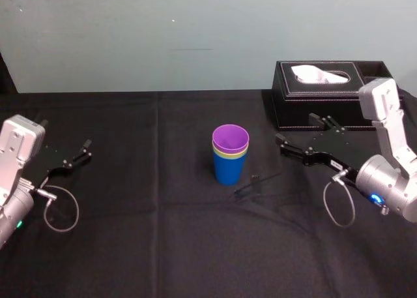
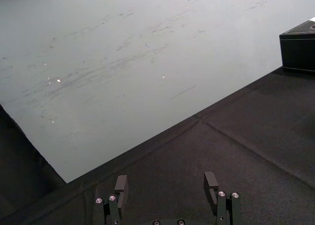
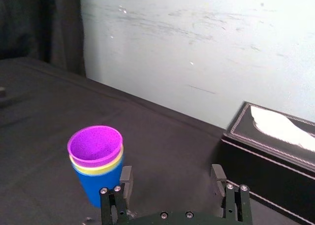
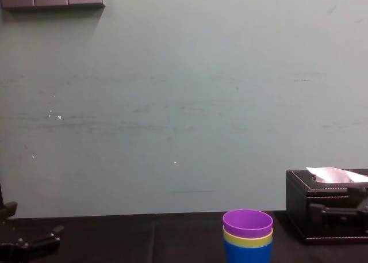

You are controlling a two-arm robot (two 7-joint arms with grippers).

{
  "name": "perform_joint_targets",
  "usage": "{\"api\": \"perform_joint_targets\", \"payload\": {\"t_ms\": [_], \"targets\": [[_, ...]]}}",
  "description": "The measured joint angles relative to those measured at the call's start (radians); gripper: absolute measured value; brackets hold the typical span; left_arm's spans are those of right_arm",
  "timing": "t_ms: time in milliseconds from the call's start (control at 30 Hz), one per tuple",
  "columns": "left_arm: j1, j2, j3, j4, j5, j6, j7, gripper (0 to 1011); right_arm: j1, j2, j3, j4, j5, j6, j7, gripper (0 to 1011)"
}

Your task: Stack the three plastic cups sequentially using one hand.

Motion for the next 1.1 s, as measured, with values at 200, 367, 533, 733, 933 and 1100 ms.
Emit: {"api": "perform_joint_targets", "payload": {"t_ms": [200,367,533,733,933,1100], "targets": [[0.0,0.0,0.0,0.0,0.0,0.0,0.0,1010,-0.017,0.0,0.027,0.029,-0.002,-0.014,0.0,1000],[0.0,0.0,0.0,0.0,0.0,0.0,0.0,1010,-0.024,0.0,0.04,0.058,-0.004,-0.024,0.007,1000],[0.0,0.0,0.0,0.0,0.0,0.0,0.0,1010,-0.023,0.0,0.039,0.055,-0.005,-0.024,0.007,1000],[0.0,0.0,0.0,0.0,0.0,0.0,0.0,1010,-0.022,0.0,0.037,0.051,-0.005,-0.023,0.007,1000],[0.0,0.0,0.0,0.0,0.0,0.0,0.0,1010,-0.022,0.0,0.036,0.049,-0.005,-0.021,0.007,1000],[0.0,0.0,0.0,0.0,0.0,0.0,0.0,1010,-0.021,0.0,0.035,0.047,-0.005,-0.021,0.007,1000]]}}
